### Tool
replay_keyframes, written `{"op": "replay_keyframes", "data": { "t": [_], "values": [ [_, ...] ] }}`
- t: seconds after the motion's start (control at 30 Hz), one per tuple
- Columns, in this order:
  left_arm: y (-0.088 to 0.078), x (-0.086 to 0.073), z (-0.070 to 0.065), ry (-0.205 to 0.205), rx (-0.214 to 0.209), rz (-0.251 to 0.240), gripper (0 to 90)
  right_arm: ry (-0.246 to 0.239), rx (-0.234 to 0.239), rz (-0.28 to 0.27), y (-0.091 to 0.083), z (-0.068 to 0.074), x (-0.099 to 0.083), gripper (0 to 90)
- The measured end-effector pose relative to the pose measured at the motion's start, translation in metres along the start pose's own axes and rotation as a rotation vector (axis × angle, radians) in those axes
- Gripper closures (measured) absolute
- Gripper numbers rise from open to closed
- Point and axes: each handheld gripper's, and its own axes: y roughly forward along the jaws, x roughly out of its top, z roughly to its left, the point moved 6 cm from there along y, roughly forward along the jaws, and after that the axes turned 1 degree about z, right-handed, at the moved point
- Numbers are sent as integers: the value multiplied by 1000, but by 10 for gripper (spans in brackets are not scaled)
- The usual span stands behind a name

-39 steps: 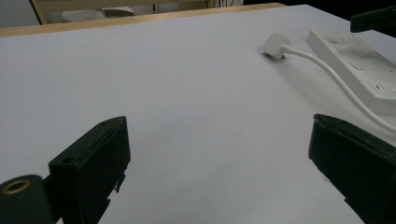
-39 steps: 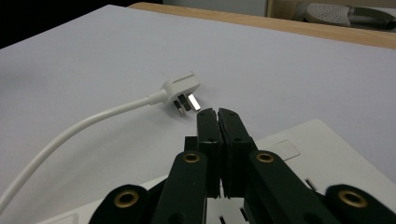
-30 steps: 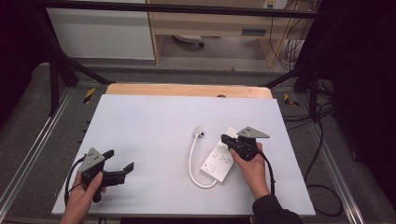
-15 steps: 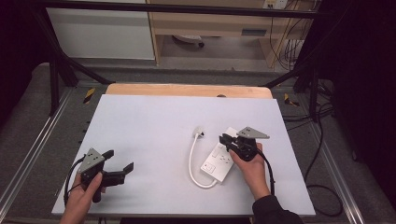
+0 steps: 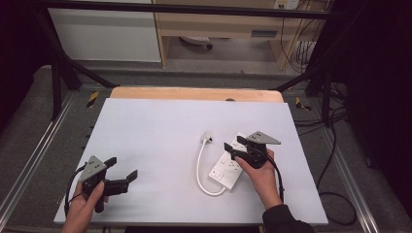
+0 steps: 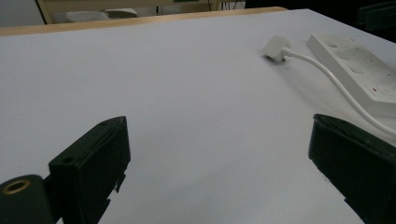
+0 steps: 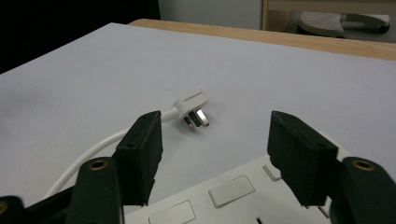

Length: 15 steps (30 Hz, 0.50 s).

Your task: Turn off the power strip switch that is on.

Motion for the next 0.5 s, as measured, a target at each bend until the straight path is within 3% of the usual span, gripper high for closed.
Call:
{"op": "replay_keyframes", "data": {
  "t": [0.33, 0.5],
  "values": [
    [0, -1, 0, -11, -1, 1, 56, 0, 7, -22, -5, 1, 3, 116],
    [0, -1, 1, -18, 2, 0, 56, -24, -10, -51, -13, 1, 6, 54]
  ]
}}
